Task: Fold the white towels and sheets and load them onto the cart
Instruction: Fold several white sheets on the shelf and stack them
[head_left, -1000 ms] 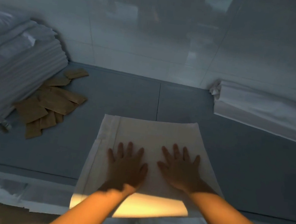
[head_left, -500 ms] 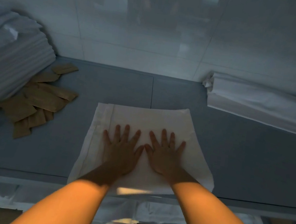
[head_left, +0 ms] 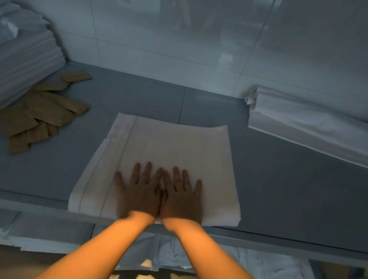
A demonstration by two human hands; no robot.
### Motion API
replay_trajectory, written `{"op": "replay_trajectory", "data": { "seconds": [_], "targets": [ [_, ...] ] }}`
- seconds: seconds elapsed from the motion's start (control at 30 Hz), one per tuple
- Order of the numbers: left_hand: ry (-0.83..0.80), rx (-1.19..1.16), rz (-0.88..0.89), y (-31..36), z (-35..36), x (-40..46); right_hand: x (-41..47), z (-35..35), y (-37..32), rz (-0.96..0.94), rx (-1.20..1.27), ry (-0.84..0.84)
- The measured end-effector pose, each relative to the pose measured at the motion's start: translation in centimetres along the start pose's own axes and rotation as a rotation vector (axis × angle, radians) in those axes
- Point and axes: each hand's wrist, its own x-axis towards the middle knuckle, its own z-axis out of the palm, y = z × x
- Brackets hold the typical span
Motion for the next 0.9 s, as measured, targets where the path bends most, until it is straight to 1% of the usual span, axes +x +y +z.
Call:
{"op": "replay_trajectory", "data": {
  "seconds": [0.07,0.13,0.27,0.37,0.43,0.5,0.57,0.63,0.7,0.77,0.83,0.9],
  "targets": [
    [0.021,0.007,-0.007,-0.6,-0.1,-0.5,-0.2,-0.2,0.8,-0.061,-0.031,-0.03],
    [0.045,0.029,-0.044,-1.8,-0.2,-1.2,-0.3,-0.8,3.3,-0.133,-0.091,-0.054],
    [0.069,0.056,-0.067,-3.7,-0.2,-2.0,-0.4,-2.4,9.2,-0.165,-0.206,-0.042],
    [0.093,0.046,-0.043,-3.6,-0.3,-1.7,-0.1,-2.6,10.9,-0.229,-0.188,-0.043],
    [0.097,0.049,-0.017,-3.7,-0.4,-1.3,-0.1,-2.5,11.0,-0.225,-0.134,-0.01],
    [0.087,0.063,0.023,-4.1,-0.6,-0.3,-0.2,-2.2,10.5,-0.158,-0.1,0.011],
    [0.095,0.076,0.049,-4.3,-0.7,1.2,-0.5,-1.8,9.5,-0.036,-0.075,0.035],
    [0.085,0.046,0.01,-4.0,-1.0,3.3,-0.4,-1.5,8.2,0.09,-0.039,0.046],
    [0.039,0.003,-0.059,-3.0,-1.3,4.9,-0.2,-1.4,6.9,0.179,0.0,0.047],
    [0.011,-0.078,-0.083,-1.2,-1.3,5.1,-0.2,-1.5,5.5,0.259,0.059,0.05],
    [0.02,-0.114,-0.024,1.0,-0.6,3.6,-0.1,-1.5,3.5,0.332,0.128,0.036],
    [0.052,-0.107,0.022,2.4,0.2,1.7,-0.1,-1.4,1.4,0.35,0.201,-0.017]
  ]
}}
